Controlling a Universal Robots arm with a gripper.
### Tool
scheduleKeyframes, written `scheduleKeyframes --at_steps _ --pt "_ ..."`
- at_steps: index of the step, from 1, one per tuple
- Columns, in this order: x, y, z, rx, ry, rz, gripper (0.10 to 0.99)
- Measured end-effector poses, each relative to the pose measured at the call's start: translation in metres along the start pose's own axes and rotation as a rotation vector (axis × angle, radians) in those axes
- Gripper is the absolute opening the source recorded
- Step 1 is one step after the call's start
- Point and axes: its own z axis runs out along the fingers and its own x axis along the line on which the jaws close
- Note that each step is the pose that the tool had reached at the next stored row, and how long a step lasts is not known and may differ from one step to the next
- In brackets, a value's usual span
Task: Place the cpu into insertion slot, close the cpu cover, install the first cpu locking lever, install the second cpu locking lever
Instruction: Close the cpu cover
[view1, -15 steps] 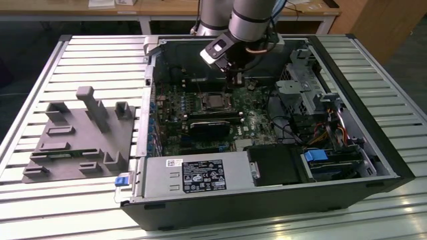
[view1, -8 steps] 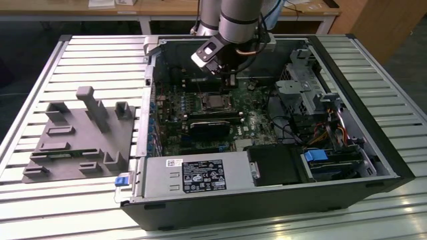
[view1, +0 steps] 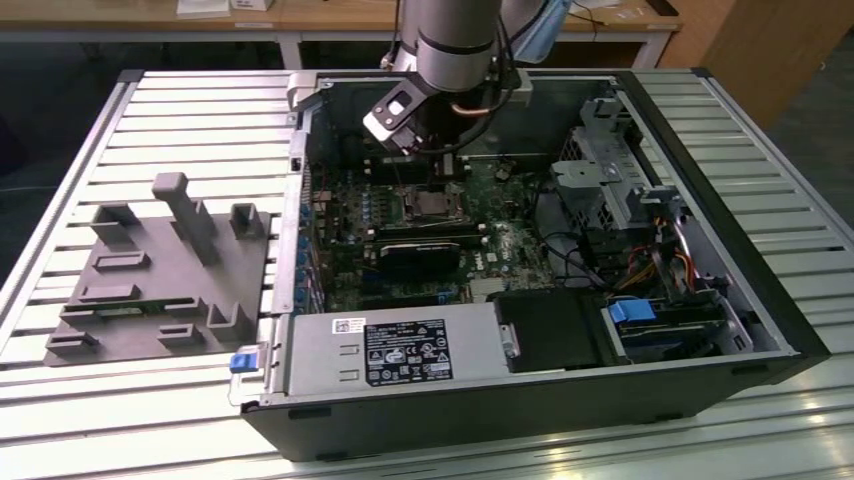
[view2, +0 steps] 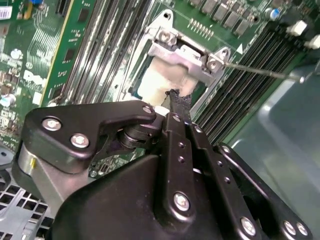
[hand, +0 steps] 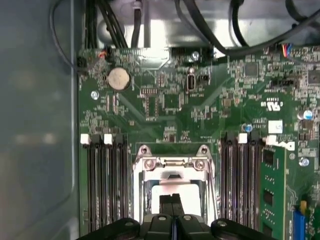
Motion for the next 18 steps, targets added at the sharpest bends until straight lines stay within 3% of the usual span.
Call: scheduleKeyframes --at_steps 6,11,18 --pt "-0.0003 -0.0081 0.0024 -0.014 0.0006 0.0 0.102" --pt "-0.0003 -0.0082 0.0023 -0.014 0.0005 -0.005 0.102" --pt "-0.0004 -0.0082 0.0032 -0.01 -0.0001 -0.126 0.102"
